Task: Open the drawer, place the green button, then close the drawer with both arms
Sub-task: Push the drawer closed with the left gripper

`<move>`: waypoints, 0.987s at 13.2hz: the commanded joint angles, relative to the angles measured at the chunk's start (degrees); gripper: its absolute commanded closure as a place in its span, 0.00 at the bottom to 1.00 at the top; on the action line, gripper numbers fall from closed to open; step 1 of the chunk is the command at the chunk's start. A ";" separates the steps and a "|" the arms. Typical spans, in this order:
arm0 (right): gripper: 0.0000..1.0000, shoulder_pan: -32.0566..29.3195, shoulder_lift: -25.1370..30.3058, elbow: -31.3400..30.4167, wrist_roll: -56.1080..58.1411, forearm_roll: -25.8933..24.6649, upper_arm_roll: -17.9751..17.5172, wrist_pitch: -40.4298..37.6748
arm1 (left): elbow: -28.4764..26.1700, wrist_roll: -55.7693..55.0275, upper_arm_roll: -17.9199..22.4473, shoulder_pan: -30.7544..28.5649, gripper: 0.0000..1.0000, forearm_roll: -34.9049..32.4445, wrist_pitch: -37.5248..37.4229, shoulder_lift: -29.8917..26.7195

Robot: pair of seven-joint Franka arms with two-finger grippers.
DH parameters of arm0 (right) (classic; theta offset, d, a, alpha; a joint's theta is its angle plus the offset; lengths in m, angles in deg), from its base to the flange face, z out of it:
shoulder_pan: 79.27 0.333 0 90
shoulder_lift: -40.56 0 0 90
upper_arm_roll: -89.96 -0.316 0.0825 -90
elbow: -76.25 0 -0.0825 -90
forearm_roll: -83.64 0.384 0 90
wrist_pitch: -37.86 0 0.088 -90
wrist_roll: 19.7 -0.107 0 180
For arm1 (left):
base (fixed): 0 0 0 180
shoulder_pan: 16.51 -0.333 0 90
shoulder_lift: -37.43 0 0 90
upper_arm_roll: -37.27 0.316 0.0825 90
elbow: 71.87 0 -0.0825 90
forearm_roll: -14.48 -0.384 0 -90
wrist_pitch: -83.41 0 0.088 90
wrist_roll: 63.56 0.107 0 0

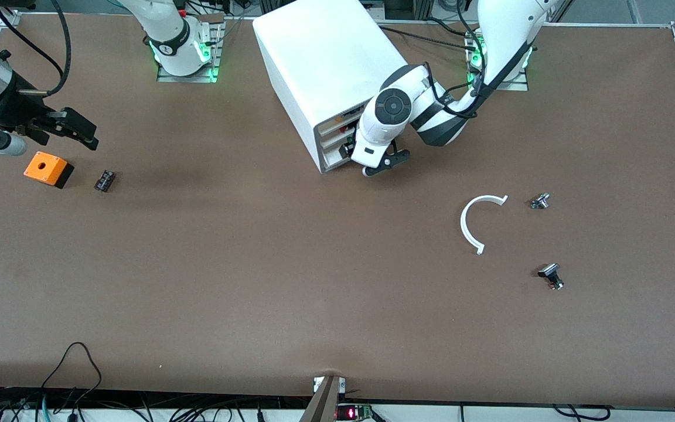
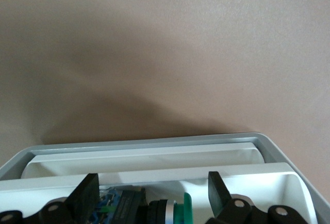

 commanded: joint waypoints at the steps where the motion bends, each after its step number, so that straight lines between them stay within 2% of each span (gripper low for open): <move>1: 0.00 -1.45 1.55 -1.39 2.23 0.11 -0.97 0.63 | -1.88 -0.63 -1.31 -0.13 0.07 1.05 -0.49 -0.77; 13: 0.00 -1.54 1.28 -0.52 6.28 -0.33 -0.71 0.90 | -1.27 -0.36 -2.45 -0.22 0.07 1.05 -2.95 -1.12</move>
